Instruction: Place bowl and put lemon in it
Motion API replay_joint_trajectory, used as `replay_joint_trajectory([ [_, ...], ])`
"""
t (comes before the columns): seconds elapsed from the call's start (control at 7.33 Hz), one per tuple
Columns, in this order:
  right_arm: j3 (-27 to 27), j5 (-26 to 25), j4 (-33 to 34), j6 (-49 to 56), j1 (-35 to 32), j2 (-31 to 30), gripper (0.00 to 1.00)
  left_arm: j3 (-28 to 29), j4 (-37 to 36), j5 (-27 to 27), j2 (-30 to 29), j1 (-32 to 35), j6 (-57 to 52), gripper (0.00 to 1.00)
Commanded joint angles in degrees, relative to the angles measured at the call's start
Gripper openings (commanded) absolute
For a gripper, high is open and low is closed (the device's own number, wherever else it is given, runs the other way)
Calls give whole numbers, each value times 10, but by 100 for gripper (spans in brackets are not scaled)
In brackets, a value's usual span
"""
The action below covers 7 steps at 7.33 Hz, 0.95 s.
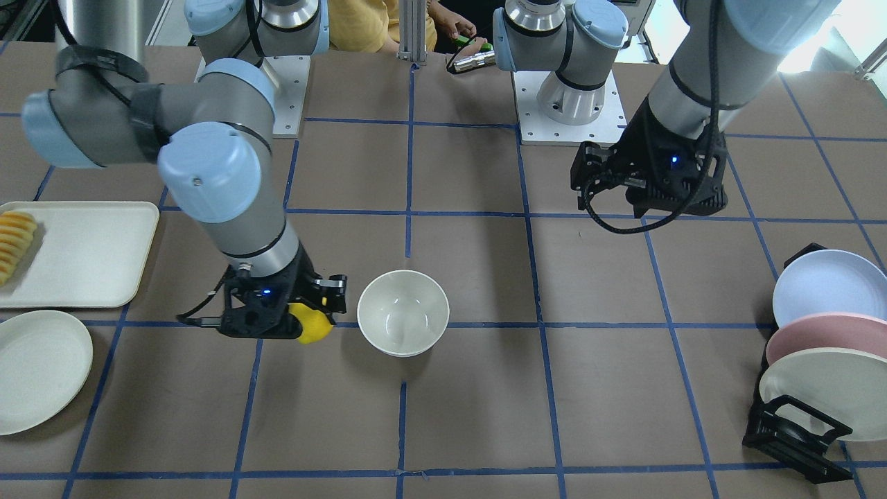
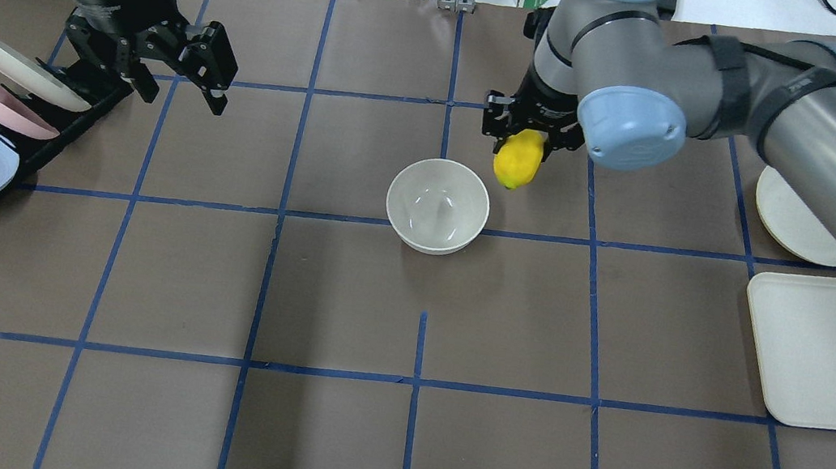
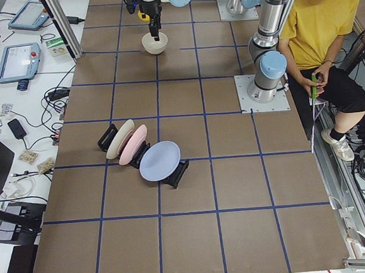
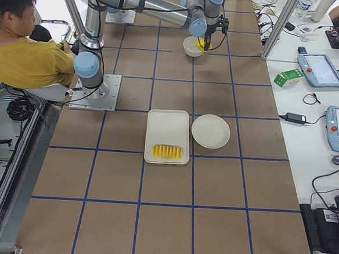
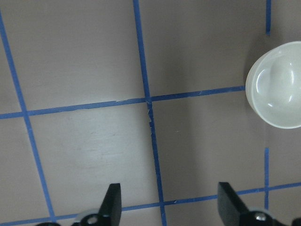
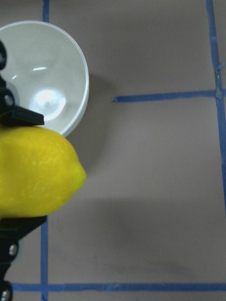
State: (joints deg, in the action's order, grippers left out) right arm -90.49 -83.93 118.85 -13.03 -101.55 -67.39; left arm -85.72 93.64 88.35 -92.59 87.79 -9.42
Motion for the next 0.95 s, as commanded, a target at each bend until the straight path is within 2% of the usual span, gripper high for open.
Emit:
replay_joint_trajectory([
  [0.0, 0, -1, 38, -47, -53, 27, 0, -14, -27, 7, 23, 28, 19, 100],
  [0.82, -8, 3, 37, -78, -78, 72, 0, -19, -11, 1, 31, 21, 21, 100],
])
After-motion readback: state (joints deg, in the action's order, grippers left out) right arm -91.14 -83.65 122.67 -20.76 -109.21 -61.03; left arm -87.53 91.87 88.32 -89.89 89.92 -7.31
